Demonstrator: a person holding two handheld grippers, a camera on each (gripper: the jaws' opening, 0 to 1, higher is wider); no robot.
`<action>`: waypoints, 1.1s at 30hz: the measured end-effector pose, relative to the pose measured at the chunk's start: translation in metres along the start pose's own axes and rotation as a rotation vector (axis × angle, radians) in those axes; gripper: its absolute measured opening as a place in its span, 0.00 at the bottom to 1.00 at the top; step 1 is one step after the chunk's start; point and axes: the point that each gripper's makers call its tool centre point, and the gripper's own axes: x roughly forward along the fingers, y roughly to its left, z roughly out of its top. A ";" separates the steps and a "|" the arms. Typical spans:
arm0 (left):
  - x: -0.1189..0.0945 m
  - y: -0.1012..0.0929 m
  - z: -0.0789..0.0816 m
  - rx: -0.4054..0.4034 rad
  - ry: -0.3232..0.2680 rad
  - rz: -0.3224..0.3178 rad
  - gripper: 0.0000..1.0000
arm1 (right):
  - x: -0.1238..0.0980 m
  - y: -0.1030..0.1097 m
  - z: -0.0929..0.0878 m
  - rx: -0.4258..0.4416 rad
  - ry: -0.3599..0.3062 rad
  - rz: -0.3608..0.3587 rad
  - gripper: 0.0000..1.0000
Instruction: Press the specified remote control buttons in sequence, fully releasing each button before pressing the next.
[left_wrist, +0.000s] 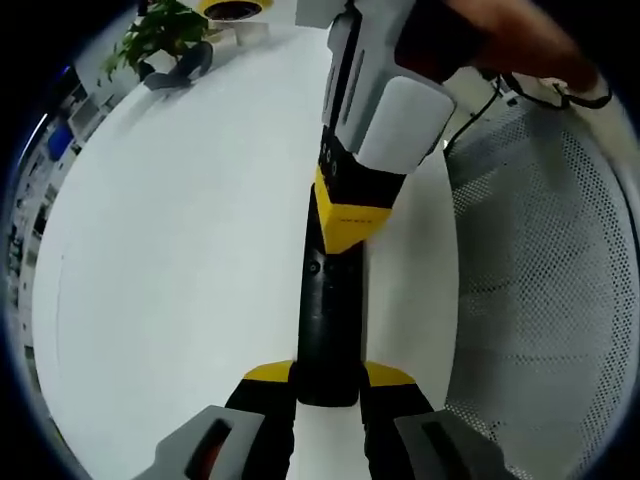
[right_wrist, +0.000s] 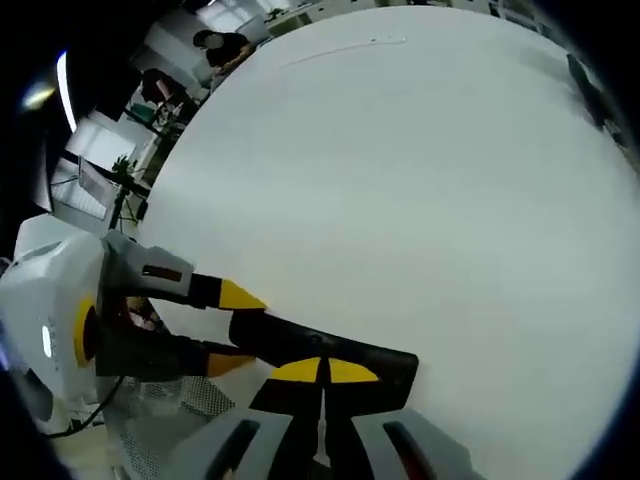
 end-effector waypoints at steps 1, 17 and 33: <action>0.000 0.000 0.000 -0.001 0.001 -0.001 0.22 | 0.001 0.000 0.001 -0.012 -0.005 0.000 0.00; 0.000 0.000 0.000 -0.005 -0.001 -0.001 0.22 | 0.000 -0.002 -0.005 -0.019 0.027 -0.010 0.00; 0.000 0.000 0.001 -0.001 -0.005 -0.002 0.22 | -0.004 -0.009 -0.009 -0.042 0.063 -0.050 0.00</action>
